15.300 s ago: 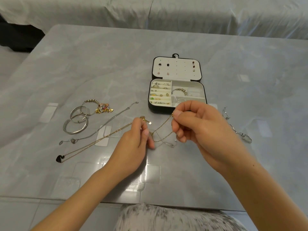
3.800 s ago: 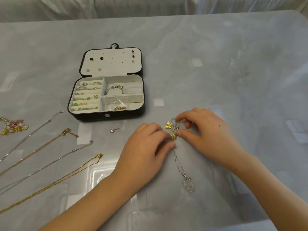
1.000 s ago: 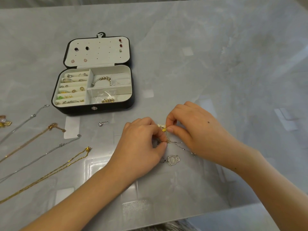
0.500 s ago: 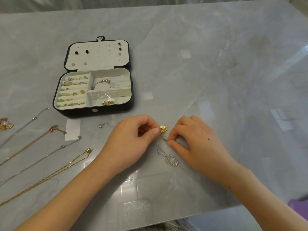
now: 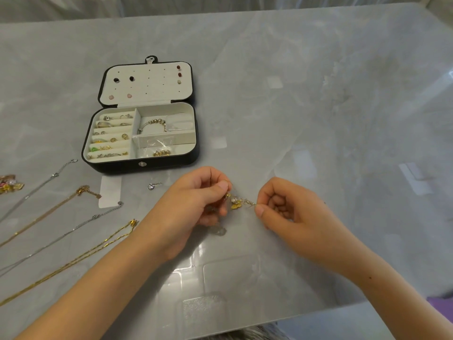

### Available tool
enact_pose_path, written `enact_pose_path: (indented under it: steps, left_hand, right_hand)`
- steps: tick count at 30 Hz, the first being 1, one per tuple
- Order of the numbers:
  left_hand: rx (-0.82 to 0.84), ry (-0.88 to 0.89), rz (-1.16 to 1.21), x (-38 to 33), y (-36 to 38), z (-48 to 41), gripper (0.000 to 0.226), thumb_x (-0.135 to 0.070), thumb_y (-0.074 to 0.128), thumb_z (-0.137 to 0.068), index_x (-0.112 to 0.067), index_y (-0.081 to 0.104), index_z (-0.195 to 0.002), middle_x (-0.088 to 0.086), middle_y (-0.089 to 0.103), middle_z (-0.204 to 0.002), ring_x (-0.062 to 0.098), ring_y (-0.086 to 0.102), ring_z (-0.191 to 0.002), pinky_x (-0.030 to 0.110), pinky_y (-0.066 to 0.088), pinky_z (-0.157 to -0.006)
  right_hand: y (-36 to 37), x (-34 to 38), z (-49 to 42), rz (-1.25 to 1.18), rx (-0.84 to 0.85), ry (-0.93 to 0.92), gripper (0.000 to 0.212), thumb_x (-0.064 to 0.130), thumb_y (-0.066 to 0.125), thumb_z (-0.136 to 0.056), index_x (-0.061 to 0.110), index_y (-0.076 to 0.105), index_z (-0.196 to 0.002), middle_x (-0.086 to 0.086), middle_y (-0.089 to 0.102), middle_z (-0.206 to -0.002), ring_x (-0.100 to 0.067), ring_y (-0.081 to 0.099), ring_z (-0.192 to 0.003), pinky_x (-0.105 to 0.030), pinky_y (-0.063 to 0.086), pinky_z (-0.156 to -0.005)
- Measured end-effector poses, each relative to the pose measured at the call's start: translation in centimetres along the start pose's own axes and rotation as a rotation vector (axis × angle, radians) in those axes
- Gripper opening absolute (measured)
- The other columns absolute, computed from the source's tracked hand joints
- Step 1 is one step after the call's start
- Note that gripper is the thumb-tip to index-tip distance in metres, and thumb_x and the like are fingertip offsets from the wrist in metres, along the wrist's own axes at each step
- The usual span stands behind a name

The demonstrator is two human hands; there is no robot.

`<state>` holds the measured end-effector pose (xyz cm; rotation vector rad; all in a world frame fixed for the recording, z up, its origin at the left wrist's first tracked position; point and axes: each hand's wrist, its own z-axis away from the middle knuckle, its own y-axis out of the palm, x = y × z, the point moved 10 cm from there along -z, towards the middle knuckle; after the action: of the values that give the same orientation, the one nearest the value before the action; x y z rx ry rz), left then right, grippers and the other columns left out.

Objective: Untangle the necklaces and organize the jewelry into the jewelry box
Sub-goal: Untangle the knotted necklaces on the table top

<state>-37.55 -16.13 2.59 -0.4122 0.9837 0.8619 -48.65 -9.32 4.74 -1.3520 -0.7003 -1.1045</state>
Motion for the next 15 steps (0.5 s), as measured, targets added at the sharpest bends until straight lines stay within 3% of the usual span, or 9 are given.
enact_pose_path:
  steps: [3, 7, 11, 15]
  left_hand:
    - [-0.071, 0.109, -0.279, -0.8, -1.1, 0.0, 0.019, -0.011, 0.052, -0.091, -0.015, 0.057, -0.073, -0.006, 0.049, -0.058, 0.006, 0.043, -0.050, 0.013, 0.033, -0.046]
    - [-0.119, 0.192, -0.464, -1.3, -2.0, -0.1, 0.018, -0.019, 0.055, -0.088, -0.023, 0.057, -0.071, -0.015, 0.050, -0.053, 0.003, 0.041, -0.050, 0.019, 0.033, -0.053]
    - [-0.147, 0.239, -0.576, -1.3, -1.9, -0.1, 0.017, -0.020, 0.057, -0.088, -0.024, 0.058, -0.072, -0.010, 0.055, -0.060, 0.004, 0.045, -0.053, 0.024, 0.040, -0.057]
    - [-0.146, 0.231, -0.587, -1.1, -1.8, -0.1, 0.013, -0.019, 0.058, -0.088, -0.020, 0.062, -0.076, -0.002, 0.064, -0.069, 0.014, 0.057, -0.063, 0.027, 0.046, -0.063]
  right_hand:
    - [0.0, -0.5, -0.1, 0.025, 0.002, 0.033, 0.013, 0.011, 0.058, -0.085, 0.017, 0.055, -0.073, 0.007, 0.046, -0.055, -0.006, 0.039, -0.051, -0.013, 0.033, -0.051]
    - [0.3, -0.9, -0.3, 0.042, 0.014, 0.049, 0.014, 0.009, 0.057, -0.086, 0.017, 0.056, -0.074, 0.006, 0.036, -0.049, -0.007, 0.032, -0.047, -0.011, 0.030, -0.050]
    - [0.4, -0.3, -0.4, 0.152, 0.007, 0.000, 0.011, 0.019, 0.064, -0.083, 0.029, 0.060, -0.080, 0.007, 0.031, -0.048, -0.008, 0.032, -0.047, -0.013, 0.029, -0.051]
    - [0.7, -0.1, -0.6, 0.246, 0.000, -0.034, 0.007, 0.028, 0.067, -0.081, 0.035, 0.067, -0.081, 0.007, 0.031, -0.046, -0.010, 0.032, -0.047, -0.016, 0.026, -0.050]
